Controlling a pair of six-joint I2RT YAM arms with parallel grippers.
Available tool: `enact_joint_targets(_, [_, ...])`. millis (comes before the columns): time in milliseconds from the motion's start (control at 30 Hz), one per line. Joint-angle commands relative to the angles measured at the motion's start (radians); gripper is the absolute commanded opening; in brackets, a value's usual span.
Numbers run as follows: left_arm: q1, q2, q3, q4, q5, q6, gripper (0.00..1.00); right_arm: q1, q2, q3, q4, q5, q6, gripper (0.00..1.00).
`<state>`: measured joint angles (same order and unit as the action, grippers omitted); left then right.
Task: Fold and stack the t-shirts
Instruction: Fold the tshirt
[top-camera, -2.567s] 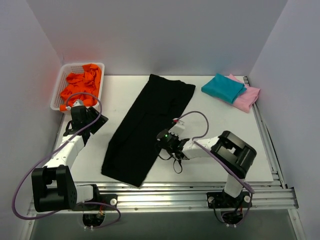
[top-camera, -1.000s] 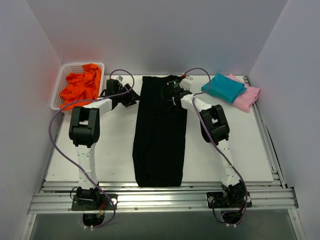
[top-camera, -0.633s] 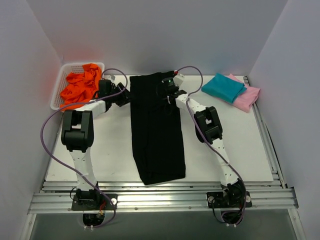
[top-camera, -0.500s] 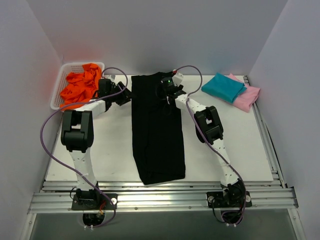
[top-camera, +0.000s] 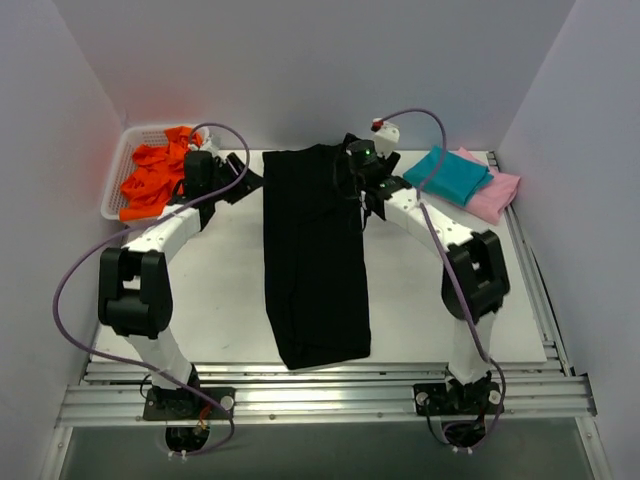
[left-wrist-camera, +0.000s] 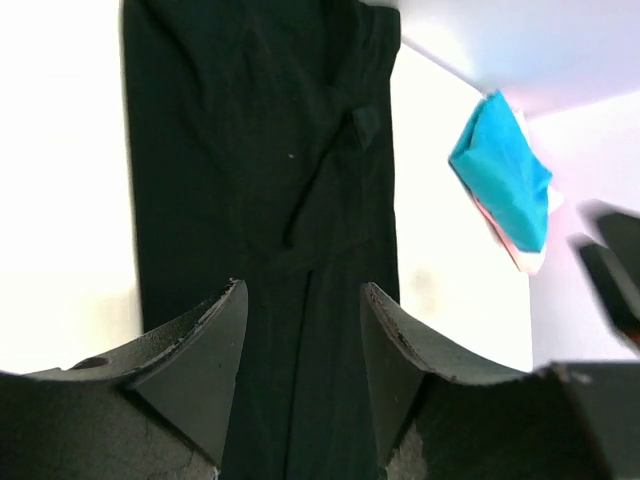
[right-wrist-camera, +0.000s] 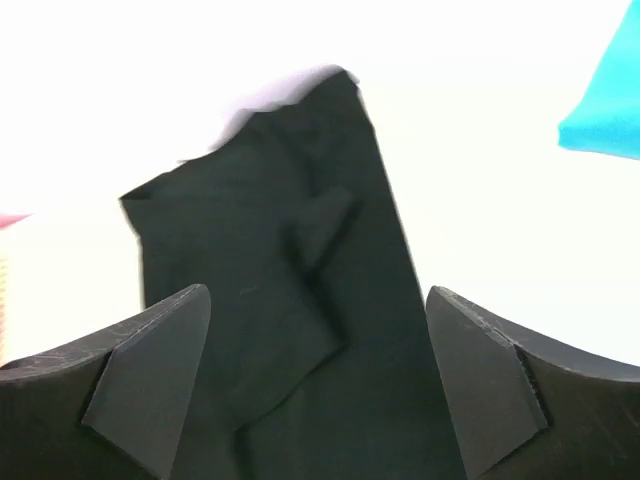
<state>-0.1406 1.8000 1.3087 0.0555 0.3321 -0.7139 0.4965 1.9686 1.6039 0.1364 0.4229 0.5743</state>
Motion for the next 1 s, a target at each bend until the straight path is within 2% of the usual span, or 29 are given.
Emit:
enact_joint_targets(0, [-0.004, -0.094, -0.101, -0.043, -0.096, -0.001, 0.57, 0.089, -0.164, -0.163, 0.035, 0.043, 0.034, 0.85])
enact_joint_targets(200, [-0.037, -0.189, -0.284, 0.004, -0.174, -0.079, 0.52, 0.186, -0.215, -0.318, 0.046, -0.048, 0.151, 0.81])
enact_joint_targets(333, [-0.1, -0.296, -0.451, 0.021, -0.247, -0.122, 0.51, 0.286, -0.182, -0.346, 0.008, -0.029, 0.183, 0.76])
enact_joint_targets(567, [-0.247, -0.633, -0.598, -0.155, -0.415, -0.15, 0.52, 0.447, -0.162, -0.406, -0.009, 0.025, 0.266, 0.74])
enact_joint_targets(767, [-0.292, -0.855, -0.641, -0.302, -0.453, -0.139, 0.52, 0.536, -0.131, -0.446, -0.024, 0.059, 0.34, 0.73])
enact_joint_targets(967, [-0.3, -0.941, -0.655, -0.364, -0.47, -0.128, 0.52, 0.57, -0.117, -0.481, -0.038, 0.083, 0.392, 0.72])
